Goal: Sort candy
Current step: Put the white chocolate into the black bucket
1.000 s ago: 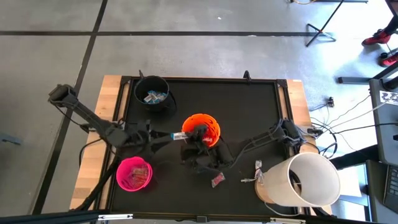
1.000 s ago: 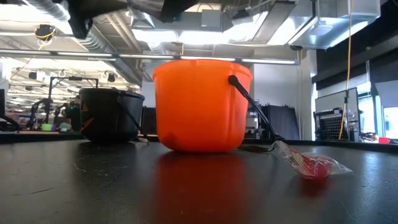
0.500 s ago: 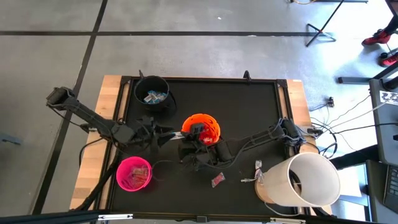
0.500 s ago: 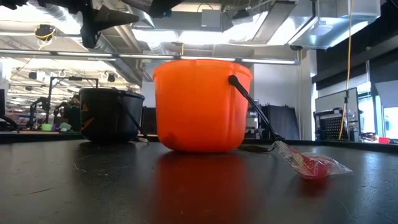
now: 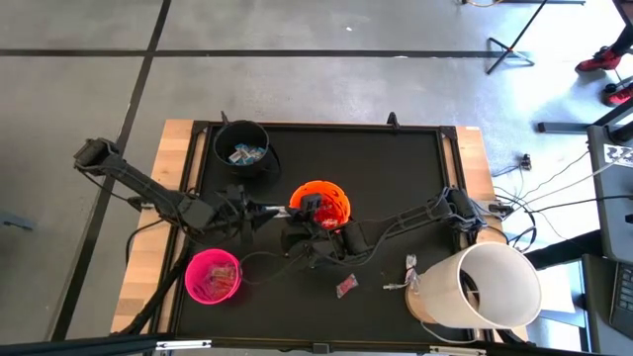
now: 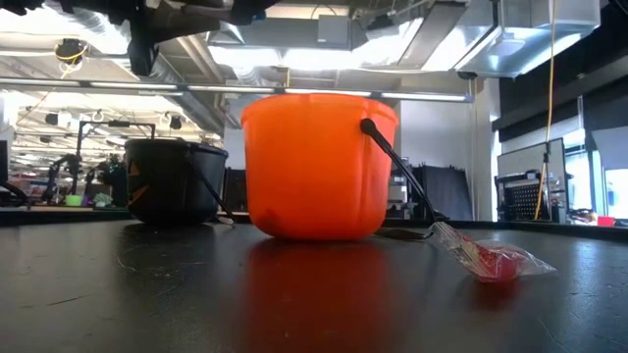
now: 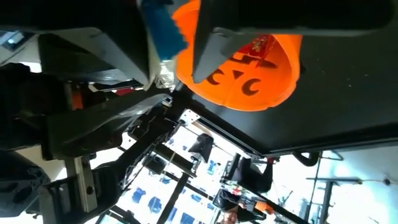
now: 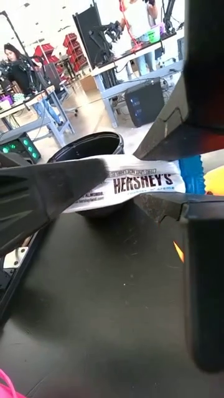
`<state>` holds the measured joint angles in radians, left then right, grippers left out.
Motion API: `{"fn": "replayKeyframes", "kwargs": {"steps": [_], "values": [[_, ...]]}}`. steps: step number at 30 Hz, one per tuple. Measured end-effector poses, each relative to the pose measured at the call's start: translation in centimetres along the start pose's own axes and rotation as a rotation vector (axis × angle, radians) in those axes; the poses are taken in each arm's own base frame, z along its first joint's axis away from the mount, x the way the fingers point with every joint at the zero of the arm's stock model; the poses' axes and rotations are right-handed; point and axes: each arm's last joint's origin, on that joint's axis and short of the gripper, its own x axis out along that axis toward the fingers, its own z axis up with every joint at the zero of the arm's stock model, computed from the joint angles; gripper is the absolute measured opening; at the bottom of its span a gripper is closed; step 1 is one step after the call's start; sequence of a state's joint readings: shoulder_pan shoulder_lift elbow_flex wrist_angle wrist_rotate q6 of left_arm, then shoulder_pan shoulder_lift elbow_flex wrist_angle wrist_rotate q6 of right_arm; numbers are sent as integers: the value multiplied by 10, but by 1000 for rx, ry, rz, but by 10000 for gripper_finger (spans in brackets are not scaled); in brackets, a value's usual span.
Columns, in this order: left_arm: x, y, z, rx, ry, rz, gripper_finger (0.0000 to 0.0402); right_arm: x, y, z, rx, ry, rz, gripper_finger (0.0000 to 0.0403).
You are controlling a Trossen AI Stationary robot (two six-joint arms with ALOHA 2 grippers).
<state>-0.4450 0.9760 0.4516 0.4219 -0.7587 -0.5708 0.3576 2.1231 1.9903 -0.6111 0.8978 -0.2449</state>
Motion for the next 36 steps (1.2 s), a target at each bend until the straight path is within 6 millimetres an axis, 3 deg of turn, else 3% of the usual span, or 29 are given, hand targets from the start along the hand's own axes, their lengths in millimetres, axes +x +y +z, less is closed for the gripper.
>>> {"fn": "replayKeyframes", "kwargs": {"steps": [4, 8, 15, 20, 27, 29, 36], "values": [[0, 0, 0, 31, -3, 7, 56, 0, 0, 1, -30, -9, -1, 86], [0, 2, 0, 75, -22, 47, 12, -2, 0, 2, -37, -13, 0, 141], [-6, 5, 12, 193, -100, 136, 27, -21, 10, 5, -91, 5, -162, 271], [-22, 12, 36, 290, -208, 293, 19, -49, 22, 7, -185, 36, -366, 327], [-43, 37, 64, 444, -283, 834, 27, -79, 38, 8, -207, 23, -470, 339], [-44, 44, 71, 528, -253, 914, 34, -83, 39, 8, -208, 19, -477, 339], [-49, 56, 100, 558, -249, 1080, 39, -81, 38, 9, -200, 21, -480, 339]]}}
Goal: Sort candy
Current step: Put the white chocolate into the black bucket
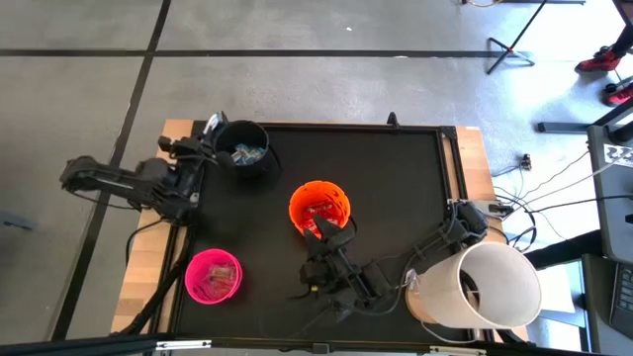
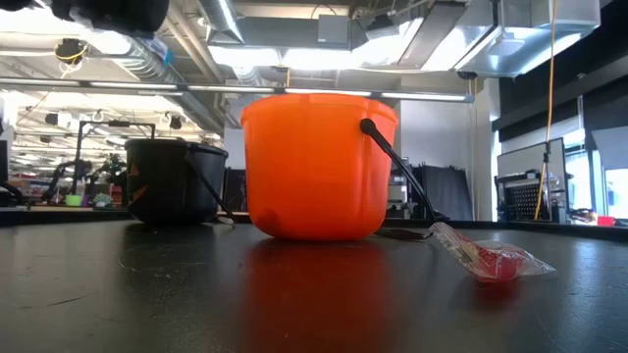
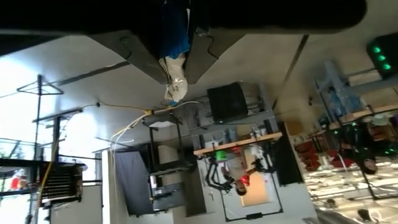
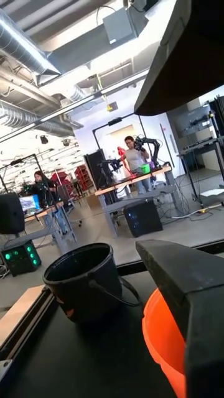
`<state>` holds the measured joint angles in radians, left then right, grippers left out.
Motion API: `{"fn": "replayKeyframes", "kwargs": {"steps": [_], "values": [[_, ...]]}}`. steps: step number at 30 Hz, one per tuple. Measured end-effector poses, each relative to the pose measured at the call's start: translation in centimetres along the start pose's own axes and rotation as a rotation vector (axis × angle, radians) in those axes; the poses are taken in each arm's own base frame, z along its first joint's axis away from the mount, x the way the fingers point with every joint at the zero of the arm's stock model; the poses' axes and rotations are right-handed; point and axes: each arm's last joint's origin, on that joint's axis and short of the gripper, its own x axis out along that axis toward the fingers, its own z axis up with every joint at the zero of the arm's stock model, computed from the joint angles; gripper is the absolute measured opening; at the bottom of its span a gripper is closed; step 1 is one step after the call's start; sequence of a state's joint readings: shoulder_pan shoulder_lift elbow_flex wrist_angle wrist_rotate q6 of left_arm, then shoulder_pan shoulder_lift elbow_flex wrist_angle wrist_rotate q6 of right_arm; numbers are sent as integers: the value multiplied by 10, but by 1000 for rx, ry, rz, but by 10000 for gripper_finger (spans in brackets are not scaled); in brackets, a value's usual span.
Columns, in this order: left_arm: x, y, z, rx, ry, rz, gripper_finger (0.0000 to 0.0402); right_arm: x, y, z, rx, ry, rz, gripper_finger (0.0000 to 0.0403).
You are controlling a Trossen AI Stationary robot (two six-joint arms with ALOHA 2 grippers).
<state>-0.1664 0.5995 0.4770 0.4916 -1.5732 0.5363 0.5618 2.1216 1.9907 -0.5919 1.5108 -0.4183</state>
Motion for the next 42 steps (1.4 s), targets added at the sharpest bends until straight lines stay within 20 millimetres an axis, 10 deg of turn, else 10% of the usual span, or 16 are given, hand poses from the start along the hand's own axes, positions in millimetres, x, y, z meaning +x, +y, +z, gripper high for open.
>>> {"fn": "replayKeyframes", "kwargs": {"steps": [16, 25, 32, 42], "values": [[16, -19, -21, 14, -2, -86, 31, 3, 1, 0, 53, -5, 24, 339], [52, -4, -67, -49, 334, -151, 30, 2, 1, 0, 65, -6, 25, 339], [64, -1, -67, -133, 418, -312, 32, 3, 1, 0, 90, -18, 57, 339], [64, -2, -62, -125, 408, -390, 152, -8, -2, -1, -45, 6, -39, 339]]}}
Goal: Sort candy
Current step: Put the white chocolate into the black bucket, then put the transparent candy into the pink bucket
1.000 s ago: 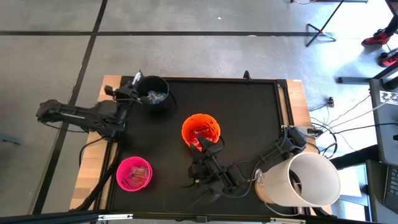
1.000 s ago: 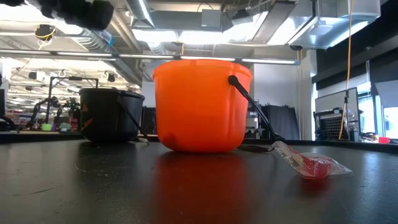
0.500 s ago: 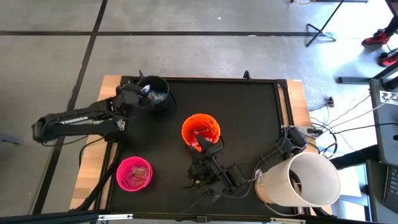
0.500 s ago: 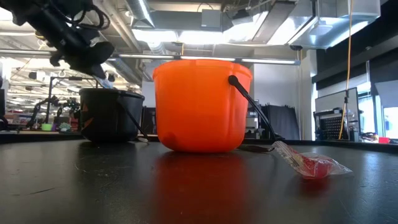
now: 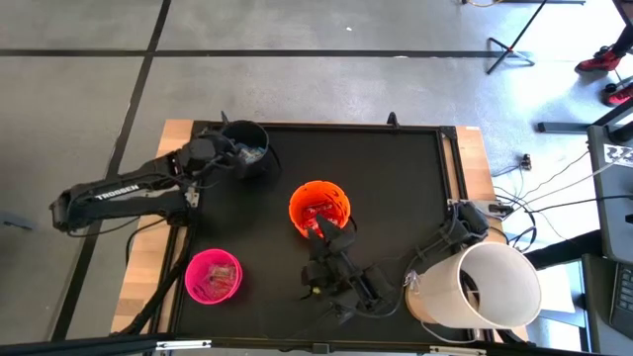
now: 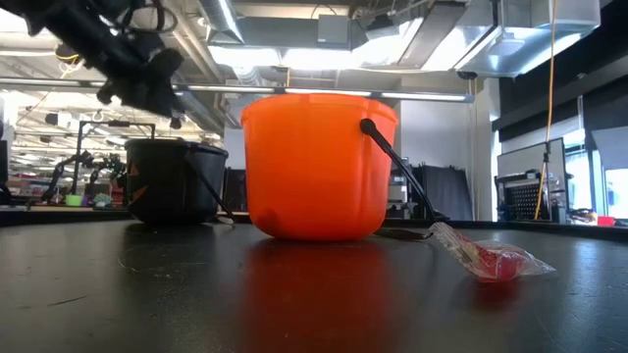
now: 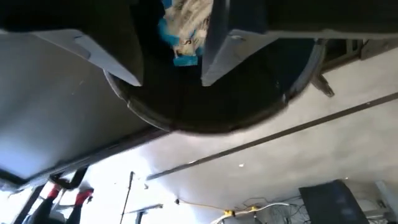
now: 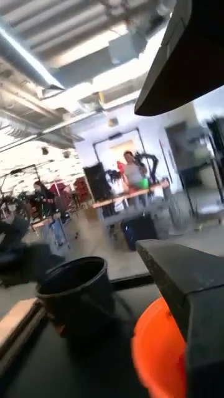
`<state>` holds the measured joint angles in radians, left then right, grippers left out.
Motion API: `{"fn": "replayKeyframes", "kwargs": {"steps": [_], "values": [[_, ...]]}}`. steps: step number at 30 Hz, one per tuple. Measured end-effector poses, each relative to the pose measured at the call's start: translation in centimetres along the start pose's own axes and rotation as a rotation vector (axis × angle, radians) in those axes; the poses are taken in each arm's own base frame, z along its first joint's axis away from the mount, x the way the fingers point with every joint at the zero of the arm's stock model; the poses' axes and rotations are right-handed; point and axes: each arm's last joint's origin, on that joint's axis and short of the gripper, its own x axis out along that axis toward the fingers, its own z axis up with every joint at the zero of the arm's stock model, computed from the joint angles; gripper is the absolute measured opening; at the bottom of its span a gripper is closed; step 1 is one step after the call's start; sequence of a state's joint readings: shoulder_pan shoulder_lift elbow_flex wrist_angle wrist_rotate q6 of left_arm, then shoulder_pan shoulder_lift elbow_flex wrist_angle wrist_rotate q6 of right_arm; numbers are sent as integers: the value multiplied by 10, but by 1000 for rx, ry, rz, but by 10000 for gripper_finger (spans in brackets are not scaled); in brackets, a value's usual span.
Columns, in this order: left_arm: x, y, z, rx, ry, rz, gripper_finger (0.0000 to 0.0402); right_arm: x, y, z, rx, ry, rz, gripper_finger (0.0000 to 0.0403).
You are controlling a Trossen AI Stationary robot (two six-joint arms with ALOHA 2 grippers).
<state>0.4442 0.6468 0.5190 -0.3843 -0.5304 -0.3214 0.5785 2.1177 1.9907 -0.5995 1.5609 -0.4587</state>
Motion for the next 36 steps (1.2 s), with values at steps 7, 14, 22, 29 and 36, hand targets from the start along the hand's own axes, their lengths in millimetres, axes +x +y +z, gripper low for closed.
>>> {"fn": "replayKeyframes", "kwargs": {"steps": [7, 14, 22, 29, 36], "values": [[-40, -2, 60, -93, -114, -257, 183, -40, -47, -5, 259, -152, 223, 339], [-92, -13, 107, -87, -234, -888, 179, -36, -68, -46, 504, 63, 892, 339], [-81, -45, 65, 23, -78, -1057, 179, -48, 16, -77, 355, 238, 1146, 339], [-84, -79, 46, 84, -260, -1212, 179, -48, 84, -113, 386, 326, 1332, 339], [-93, -114, 29, 228, -328, -1182, 179, -34, 112, -134, 455, 320, 1336, 339]]}}
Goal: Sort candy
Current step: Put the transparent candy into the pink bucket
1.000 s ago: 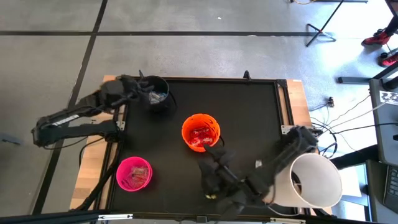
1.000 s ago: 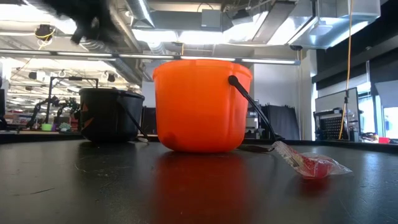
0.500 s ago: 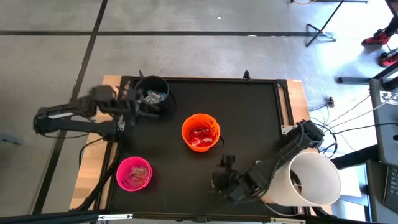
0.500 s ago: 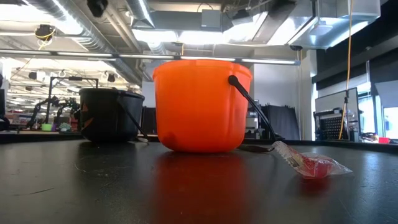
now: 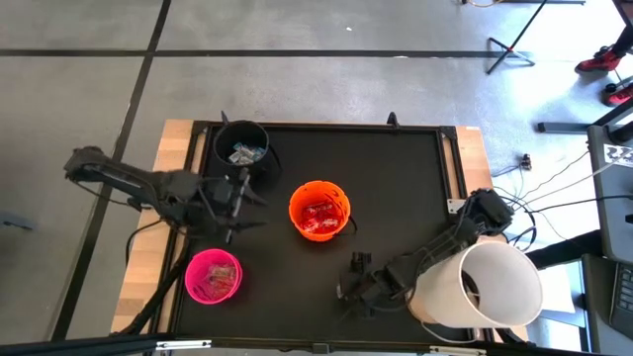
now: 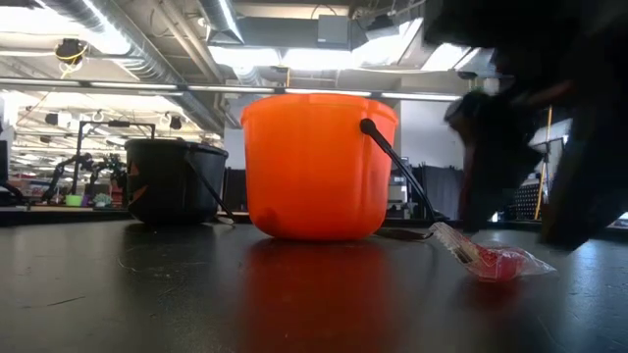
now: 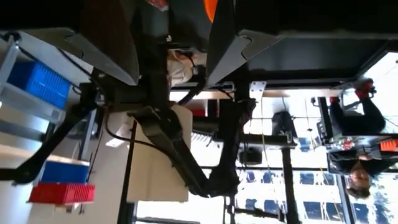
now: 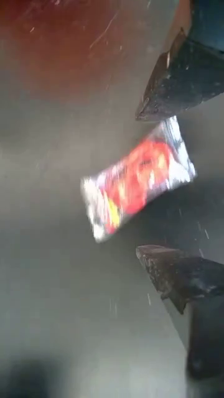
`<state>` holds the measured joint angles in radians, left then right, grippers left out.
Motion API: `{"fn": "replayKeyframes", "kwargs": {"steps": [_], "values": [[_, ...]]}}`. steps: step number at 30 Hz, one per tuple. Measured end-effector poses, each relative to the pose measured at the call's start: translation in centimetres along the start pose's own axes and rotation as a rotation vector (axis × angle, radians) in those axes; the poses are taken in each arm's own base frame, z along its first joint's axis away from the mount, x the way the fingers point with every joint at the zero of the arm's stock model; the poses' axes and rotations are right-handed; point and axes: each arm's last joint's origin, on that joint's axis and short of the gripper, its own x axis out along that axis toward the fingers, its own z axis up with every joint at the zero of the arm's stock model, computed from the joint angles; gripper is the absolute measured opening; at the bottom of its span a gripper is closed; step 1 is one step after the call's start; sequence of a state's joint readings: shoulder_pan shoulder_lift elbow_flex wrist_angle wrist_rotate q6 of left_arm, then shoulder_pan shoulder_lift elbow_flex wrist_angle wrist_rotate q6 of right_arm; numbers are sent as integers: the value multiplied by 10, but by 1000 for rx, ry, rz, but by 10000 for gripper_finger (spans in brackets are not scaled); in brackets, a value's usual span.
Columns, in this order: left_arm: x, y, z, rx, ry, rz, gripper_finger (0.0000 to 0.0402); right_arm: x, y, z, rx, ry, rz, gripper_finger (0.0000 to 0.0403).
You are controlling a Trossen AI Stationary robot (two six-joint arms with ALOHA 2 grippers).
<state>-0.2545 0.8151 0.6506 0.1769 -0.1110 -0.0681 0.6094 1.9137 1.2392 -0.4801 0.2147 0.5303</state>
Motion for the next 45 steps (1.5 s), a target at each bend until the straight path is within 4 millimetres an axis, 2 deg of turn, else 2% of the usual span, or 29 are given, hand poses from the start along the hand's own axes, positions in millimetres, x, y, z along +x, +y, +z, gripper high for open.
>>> {"fn": "replayKeyframes", "kwargs": {"steps": [6, 9, 19, 24, 28, 31, 40, 45], "values": [[16, -15, -10, 5, 26, -31, 179, 13, -17, -7, 30, 11, -25, 335], [18, -19, -13, 6, 32, -38, 179, 16, -20, -10, 28, 26, -13, 309], [17, -25, -13, 6, 31, -60, 179, 16, -20, -12, 27, 43, 17, 126], [17, -26, -13, 4, 32, -62, 179, 13, -18, -8, 24, 38, 19, 48], [17, -26, -13, 4, 33, -62, 179, 4, -13, 6, 8, -7, 41, 11], [17, -26, -13, 5, 36, -62, 179, -8, -10, 22, -17, -56, 32, 9], [35, -36, -27, 79, 59, -110, 179, -64, -8, 87, -81, -340, -242, 35], [44, -42, -34, 222, 46, -61, 179, -98, -16, 118, -54, -510, -455, 36]]}}
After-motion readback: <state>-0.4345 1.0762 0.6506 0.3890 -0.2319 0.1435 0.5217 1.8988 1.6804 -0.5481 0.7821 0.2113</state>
